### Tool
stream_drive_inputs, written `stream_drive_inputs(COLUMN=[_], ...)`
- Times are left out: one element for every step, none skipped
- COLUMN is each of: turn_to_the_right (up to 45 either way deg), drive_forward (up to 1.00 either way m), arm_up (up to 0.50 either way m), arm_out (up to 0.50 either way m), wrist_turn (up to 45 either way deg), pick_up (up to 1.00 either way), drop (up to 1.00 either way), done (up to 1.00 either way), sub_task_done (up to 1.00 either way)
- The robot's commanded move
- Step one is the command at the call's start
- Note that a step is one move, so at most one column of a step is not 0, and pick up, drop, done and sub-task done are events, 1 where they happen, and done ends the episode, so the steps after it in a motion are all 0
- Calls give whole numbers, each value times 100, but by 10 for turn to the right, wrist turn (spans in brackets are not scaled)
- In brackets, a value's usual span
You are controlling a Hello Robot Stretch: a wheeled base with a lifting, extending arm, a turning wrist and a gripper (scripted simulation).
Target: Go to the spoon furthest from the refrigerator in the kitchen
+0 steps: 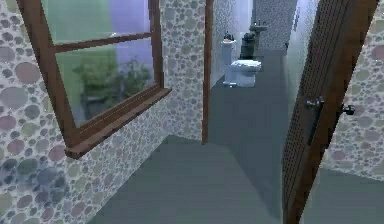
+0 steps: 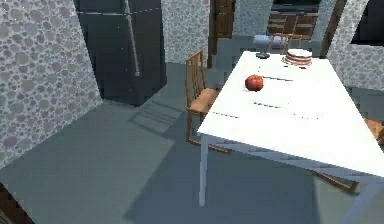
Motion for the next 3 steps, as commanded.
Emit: stream_drive_inputs(turn_to_the_right=[150, 0, -180], drive_forward=[0, 5, 0], arm_up=[0, 0, 0], arm_out=[0, 0, 0], wrist_turn=[0, 0, 0], pick_up=[0, 0, 0], drop=[0, 0, 0], done=[0, 0, 0], sub_task_done=[0, 0, 0])
